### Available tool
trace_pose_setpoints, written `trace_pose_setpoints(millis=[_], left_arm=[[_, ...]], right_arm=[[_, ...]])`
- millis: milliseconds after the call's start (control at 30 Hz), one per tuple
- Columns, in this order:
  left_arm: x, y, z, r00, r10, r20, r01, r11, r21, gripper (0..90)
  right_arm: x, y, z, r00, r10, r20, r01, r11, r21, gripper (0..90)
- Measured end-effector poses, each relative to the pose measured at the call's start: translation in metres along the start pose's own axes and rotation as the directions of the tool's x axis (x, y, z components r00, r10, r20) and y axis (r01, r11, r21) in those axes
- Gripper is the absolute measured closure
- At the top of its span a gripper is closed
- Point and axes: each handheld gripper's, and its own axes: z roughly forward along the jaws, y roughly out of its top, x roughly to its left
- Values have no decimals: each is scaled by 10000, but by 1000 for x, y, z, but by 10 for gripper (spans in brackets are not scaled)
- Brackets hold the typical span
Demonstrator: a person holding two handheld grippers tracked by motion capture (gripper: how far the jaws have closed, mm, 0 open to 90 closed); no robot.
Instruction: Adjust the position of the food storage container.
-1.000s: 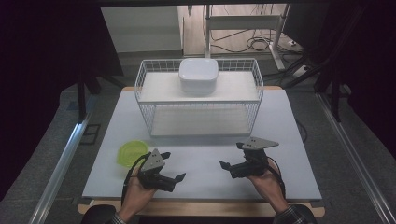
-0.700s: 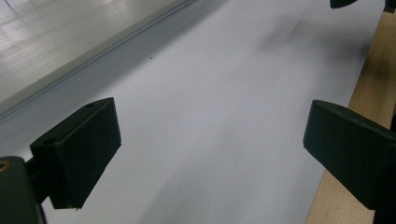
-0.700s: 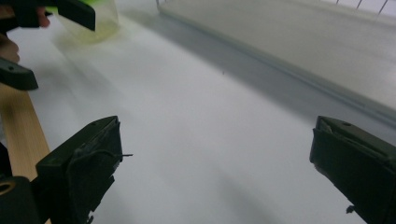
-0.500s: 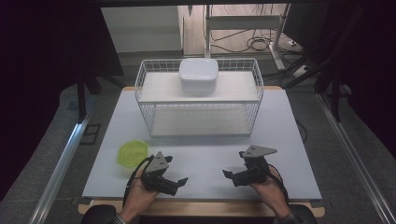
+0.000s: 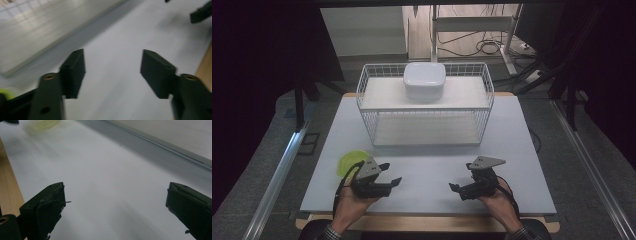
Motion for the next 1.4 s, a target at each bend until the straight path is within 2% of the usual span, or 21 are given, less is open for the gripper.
trace_pose_setpoints(millis=[100,133,167,300,367,400,433,533,567,600,733,867,967,1133,1167,1233,1367,1400], left_arm=[[15,-2,-13,9984,-412,-377,403,9989,-231,563],[19,-2,-15,9976,-467,-505,454,9986,-272,663],[23,-4,-19,9961,-497,-733,474,9983,-324,663],[41,-9,-32,9878,-927,-1248,879,9952,-436,850],[48,-12,-37,9819,-1103,-1539,1049,9935,-431,899],[56,-16,-41,9755,-1293,-1780,1239,9914,-416,900],[56,-16,-41,9755,-1293,-1780,1239,9914,-416,900],[68,-23,-50,9626,-1546,-2224,1489,9879,-422,900],[77,-30,-57,9517,-1757,-2518,1700,9844,-444,900],[77,-30,-57,9517,-1757,-2518,1700,9844,-444,900],[93,-43,-68,9243,-2269,-3068,2217,9737,-523,900],[105,-55,-74,8985,-2627,-3516,2661,9631,-397,900],[110,-62,-74,8885,-2798,-3638,2937,9557,-178,900],[114,-67,-66,8771,-2932,-3804,3308,9430,360,900],[115,-69,-62,8787,-2942,-3760,3384,9393,559,900],[114,-69,-61,8804,-2924,-3734,3384,9389,626,900],[111,-67,-57,8877,-2766,-3680,3270,9415,813,900],[111,-67,-57,8877,-2766,-3680,3270,9415,813,900]], right_arm=[[1,0,2,10000,-5,-45,5,10000,60,29],[1,0,2,10000,-20,-64,21,10000,94,30],[1,0,3,10000,-40,-70,41,9999,131,30],[2,-1,5,9999,-105,-84,107,9996,280,32],[2,-1,5,9999,-122,-77,124,9995,291,32],[2,-1,6,9999,-124,-70,126,9994,324,33],[2,-1,6,9999,-120,-66,122,9993,345,33],[2,-1,6,9999,-122,-37,124,9992,381,34],[2,-2,6,9999,-133,-33,134,9991,411,34],[2,-2,6,9999,-133,-33,134,9991,411,34],[2,-2,8,9999,-168,-28,169,9984,533,36],[3,-2,10,9998,-218,-13,219,9979,618,37],[3,-2,10,9998,-209,-2,209,9976,656,38],[3,-3,11,9997,-242,18,240,9972,714,38],[3,-3,11,9997,-246,17,244,9969,742,38],[3,-3,11,9997,-249,19,247,9968,757,38],[4,-3,12,9997,-262,19,260,9964,804,38],[4,-3,12,9996,-273,21,270,9963,821,39]])
